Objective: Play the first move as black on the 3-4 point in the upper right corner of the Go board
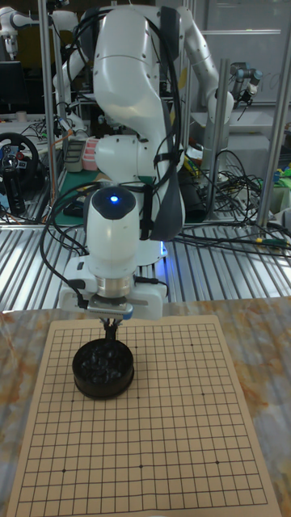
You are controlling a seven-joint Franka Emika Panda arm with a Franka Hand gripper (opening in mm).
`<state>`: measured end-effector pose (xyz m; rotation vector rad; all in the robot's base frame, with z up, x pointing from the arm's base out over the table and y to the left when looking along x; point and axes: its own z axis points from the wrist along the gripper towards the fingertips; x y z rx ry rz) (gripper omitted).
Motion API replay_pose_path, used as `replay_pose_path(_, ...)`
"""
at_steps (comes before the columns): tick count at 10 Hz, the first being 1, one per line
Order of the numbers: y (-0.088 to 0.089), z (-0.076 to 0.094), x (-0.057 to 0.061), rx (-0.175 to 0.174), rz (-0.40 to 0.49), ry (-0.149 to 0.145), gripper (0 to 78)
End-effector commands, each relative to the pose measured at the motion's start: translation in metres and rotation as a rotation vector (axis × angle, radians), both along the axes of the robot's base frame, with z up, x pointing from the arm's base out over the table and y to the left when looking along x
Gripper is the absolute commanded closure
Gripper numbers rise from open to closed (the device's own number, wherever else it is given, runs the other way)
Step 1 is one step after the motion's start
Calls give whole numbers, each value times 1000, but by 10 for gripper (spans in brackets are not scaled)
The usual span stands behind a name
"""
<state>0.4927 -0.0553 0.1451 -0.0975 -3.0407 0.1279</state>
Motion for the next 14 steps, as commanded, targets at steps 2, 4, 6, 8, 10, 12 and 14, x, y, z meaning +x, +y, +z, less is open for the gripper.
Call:
replay_pose_path(2, 5, -22, 12, -135, 30, -81, 764)
replay_pose_path(4, 2, -20, 17, -135, 44, -79, 764)
replay_pose_path(6, -4, -17, 27, -143, 66, -76, 764)
replay_pose_path(8, -4, -26, 34, -141, 85, -82, 764)
replay_pose_path(10, -4, -28, 34, -140, 99, -76, 764)
replay_pose_path(12, -7, -30, 33, -148, 120, -73, 764)
replay_pose_path(14, -9, -33, 29, -150, 130, -86, 764)
